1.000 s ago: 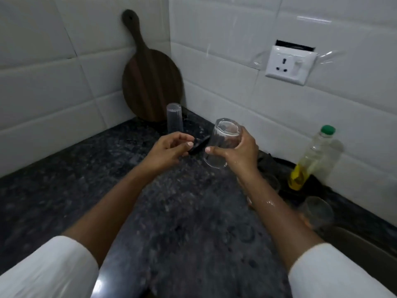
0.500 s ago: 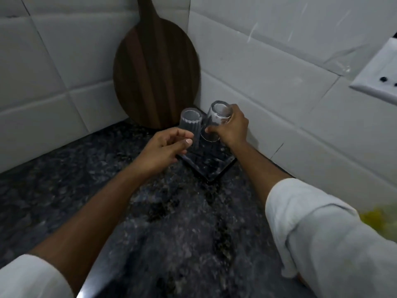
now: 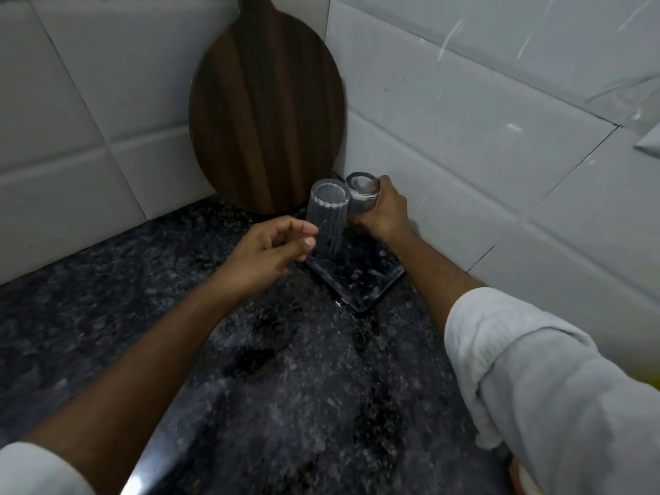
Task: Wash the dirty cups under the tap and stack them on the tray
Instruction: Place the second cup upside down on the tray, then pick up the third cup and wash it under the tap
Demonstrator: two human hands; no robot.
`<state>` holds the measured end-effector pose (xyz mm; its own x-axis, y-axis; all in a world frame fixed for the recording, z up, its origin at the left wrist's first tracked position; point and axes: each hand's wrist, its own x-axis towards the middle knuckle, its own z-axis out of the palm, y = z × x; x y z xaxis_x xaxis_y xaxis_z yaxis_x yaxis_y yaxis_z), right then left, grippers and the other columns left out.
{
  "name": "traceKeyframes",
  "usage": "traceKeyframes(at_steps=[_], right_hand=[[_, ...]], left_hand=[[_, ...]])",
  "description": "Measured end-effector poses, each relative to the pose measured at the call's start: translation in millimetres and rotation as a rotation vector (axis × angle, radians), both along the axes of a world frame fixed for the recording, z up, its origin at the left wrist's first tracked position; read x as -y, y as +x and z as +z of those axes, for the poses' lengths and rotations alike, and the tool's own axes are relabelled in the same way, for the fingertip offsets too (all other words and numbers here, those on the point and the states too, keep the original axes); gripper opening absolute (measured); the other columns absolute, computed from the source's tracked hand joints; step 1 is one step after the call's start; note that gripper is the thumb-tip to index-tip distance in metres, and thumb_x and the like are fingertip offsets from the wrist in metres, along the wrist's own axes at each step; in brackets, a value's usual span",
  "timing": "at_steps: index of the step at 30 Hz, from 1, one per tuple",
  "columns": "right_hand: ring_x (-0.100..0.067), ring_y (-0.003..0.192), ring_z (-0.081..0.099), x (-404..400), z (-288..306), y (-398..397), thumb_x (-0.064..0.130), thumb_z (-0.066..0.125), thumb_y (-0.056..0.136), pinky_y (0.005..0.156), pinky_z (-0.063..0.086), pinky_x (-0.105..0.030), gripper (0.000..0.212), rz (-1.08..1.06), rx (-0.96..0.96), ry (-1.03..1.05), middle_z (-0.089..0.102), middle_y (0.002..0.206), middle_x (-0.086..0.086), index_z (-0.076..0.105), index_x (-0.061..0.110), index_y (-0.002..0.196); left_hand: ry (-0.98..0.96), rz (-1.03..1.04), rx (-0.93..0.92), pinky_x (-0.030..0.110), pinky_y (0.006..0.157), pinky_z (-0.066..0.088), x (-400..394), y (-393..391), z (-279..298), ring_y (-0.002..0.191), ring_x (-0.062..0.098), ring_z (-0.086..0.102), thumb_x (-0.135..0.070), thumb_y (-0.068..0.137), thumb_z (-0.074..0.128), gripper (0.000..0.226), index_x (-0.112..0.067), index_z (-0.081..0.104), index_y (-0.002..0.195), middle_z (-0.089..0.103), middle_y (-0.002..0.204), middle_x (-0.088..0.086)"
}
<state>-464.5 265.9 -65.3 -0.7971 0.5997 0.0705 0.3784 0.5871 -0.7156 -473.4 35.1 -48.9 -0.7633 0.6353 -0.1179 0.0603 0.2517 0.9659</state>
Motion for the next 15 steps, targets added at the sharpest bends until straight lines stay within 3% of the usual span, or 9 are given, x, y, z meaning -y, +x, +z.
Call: traceKeyframes(at_steps=[2,4,6,8,11,15], right_hand=[[-0.026,0.107,0.059,-1,2,5,0.010,0.092,0.054,0.083,0.047,-0.027,0.083,0.020,0.049,-0.033,0.063,0.120,-0.011,0.047,0.008,0.123],[-0.025,0.103,0.057,-2,6,14,0.002,0.087,0.059,0.075,0.046,-0.026,0.082,0.004,0.076,-0.095,0.060,0.115,-0.009,0.043,0.010,0.128],[-0.019,0.094,0.054,-1,12,31,0.001,0.082,0.067,0.064,0.046,-0.023,0.072,-0.049,0.026,-0.181,0.055,0.109,-0.004,0.044,0.011,0.127],[-0.018,0.089,0.058,0,18,55,0.005,0.079,0.070,0.057,0.047,-0.022,0.052,-0.112,-0.068,-0.257,0.059,0.104,-0.003,0.054,0.013,0.116],[-0.020,0.082,0.066,-2,33,106,0.012,0.077,0.071,0.065,0.052,-0.028,0.027,-0.154,-0.148,-0.390,0.067,0.089,-0.003,0.063,0.018,0.093],[-0.015,0.073,0.063,1,64,197,0.011,0.073,0.078,0.066,0.051,-0.033,0.014,-0.131,-0.168,-0.472,0.067,0.080,-0.002,0.064,0.019,0.086]], left_hand=[[0.001,-0.011,-0.005,0.025,0.075,0.051,-3,4,4,0.100,0.016,0.069,-0.027,0.097,0.059,0.019,-0.024,0.066,0.114,0.072,0.112,0.002],[0.017,-0.024,-0.013,0.017,0.070,0.051,-7,9,9,0.095,0.013,0.069,-0.024,0.097,0.059,0.021,-0.019,0.066,0.116,0.071,0.113,0.006],[0.025,-0.035,-0.025,0.020,0.071,0.051,-12,17,14,0.093,0.010,0.068,-0.025,0.097,0.060,0.020,-0.020,0.066,0.115,0.071,0.112,0.006],[0.026,-0.047,-0.031,0.022,0.071,0.050,-20,29,18,0.090,0.006,0.067,-0.026,0.096,0.060,0.019,-0.022,0.067,0.113,0.072,0.111,0.003],[0.033,-0.073,-0.034,0.015,0.063,0.050,-39,59,27,0.086,0.007,0.067,-0.022,0.095,0.062,0.017,-0.020,0.067,0.111,0.072,0.108,0.004],[0.027,-0.125,-0.030,0.023,0.063,0.048,-66,120,42,0.083,0.012,0.064,-0.019,0.095,0.063,0.013,-0.020,0.066,0.107,0.069,0.099,0.004]])
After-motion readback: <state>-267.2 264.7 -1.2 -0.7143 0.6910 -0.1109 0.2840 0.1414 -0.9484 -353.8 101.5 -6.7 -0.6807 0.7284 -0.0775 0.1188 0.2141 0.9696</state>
